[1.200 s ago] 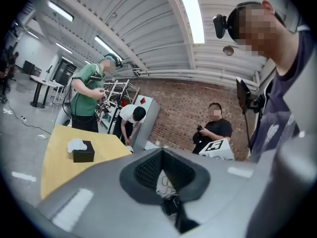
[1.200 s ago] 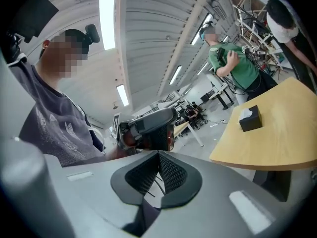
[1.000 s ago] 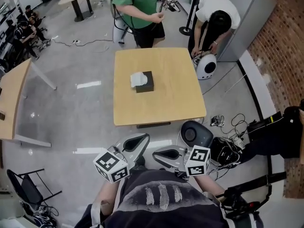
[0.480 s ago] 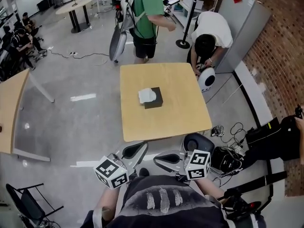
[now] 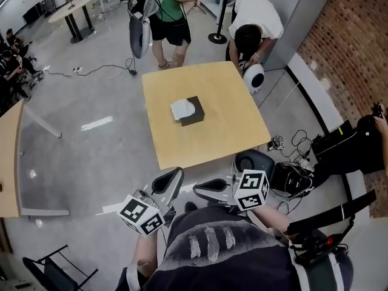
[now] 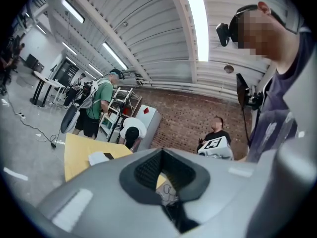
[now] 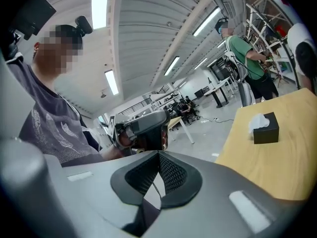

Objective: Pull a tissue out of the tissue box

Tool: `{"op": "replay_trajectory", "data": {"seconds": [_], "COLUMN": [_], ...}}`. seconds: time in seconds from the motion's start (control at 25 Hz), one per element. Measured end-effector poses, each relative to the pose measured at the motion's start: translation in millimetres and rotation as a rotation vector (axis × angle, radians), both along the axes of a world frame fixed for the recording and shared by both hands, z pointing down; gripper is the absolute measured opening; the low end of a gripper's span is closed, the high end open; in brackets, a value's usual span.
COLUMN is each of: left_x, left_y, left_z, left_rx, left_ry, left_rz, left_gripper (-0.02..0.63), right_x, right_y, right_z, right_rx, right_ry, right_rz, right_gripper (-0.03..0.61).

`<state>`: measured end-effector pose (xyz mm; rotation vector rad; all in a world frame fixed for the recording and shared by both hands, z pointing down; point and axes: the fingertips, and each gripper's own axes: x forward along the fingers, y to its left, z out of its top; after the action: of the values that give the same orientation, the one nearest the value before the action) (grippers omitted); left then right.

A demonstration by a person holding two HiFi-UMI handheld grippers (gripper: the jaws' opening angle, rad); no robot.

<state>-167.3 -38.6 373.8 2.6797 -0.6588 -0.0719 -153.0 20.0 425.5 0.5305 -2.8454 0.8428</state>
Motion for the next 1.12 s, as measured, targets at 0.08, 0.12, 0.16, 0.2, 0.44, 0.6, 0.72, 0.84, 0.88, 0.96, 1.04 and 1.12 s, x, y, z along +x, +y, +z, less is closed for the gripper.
{"op": "replay_trajectory", "data": {"seconds": [0.08, 0.12, 0.16, 0.2, 0.44, 0.6, 0.72, 0.84, 0.88, 0.96, 1.04, 1.12], "left_x": [0.3, -0.9, -2.4, -3.4, 4.8, 21.8, 39.7, 57.4, 63.1, 74.2, 86.1, 98.2], "left_y": [1.4, 1.5, 0.9, -0.5, -21.8, -35.6, -50.2, -62.1, -64.7, -70.9, -80.8, -92.9], "left_z": [4.2, 7.3, 10.2, 12.6, 15.4, 15.3, 15.1, 17.1, 19.1, 23.5, 25.4, 24.0], "left_rx": [0.003, 0.007, 0.008, 0.003, -0.029, -0.049, -0.063, -0.075, -0.081, -0.093, -0.102, -0.103], "left_ry": [-0.033, -0.057, -0.076, -0.085, -0.091, -0.108, -0.127, -0.135, -0.138, -0.146, -0.155, -0.169], "left_rz": [0.004, 0.002, -0.003, -0.008, -0.034, -0.022, -0.003, 0.010, 0.015, 0.024, 0.031, 0.028], "left_gripper": [0.002, 0.002, 0.002, 0.002, 0.002, 0.002, 0.002, 0.002, 0.002, 0.002, 0.002, 0.002], "right_x": [-2.5, -4.6, -6.4, -7.1, 5.6, 16.7, 34.4, 53.9, 58.7, 66.9, 78.1, 92.8], "right_y": [-2.3, -3.7, -5.5, -7.6, -30.8, -39.7, -51.5, -66.9, -70.2, -75.9, -84.6, -96.6], "right_z": [1.3, 1.7, 2.1, 2.3, 4.4, 4.6, 4.7, 7.6, 9.2, 11.3, 9.9, 7.4], "right_rx": [-0.008, -0.011, -0.014, -0.015, -0.031, -0.043, -0.060, -0.096, -0.105, -0.110, -0.098, -0.090], "right_ry": [-0.003, -0.009, -0.015, -0.022, -0.067, -0.069, -0.096, -0.148, -0.158, -0.169, -0.184, -0.206], "right_rz": [-0.001, -0.004, -0.008, -0.012, -0.003, -0.014, 0.023, 0.061, 0.062, 0.054, 0.052, 0.060], "right_gripper": [-0.002, -0.002, -0.002, -0.002, -0.002, -0.002, -0.002, -0.002, -0.002, -0.002, -0.002, -0.002]}}
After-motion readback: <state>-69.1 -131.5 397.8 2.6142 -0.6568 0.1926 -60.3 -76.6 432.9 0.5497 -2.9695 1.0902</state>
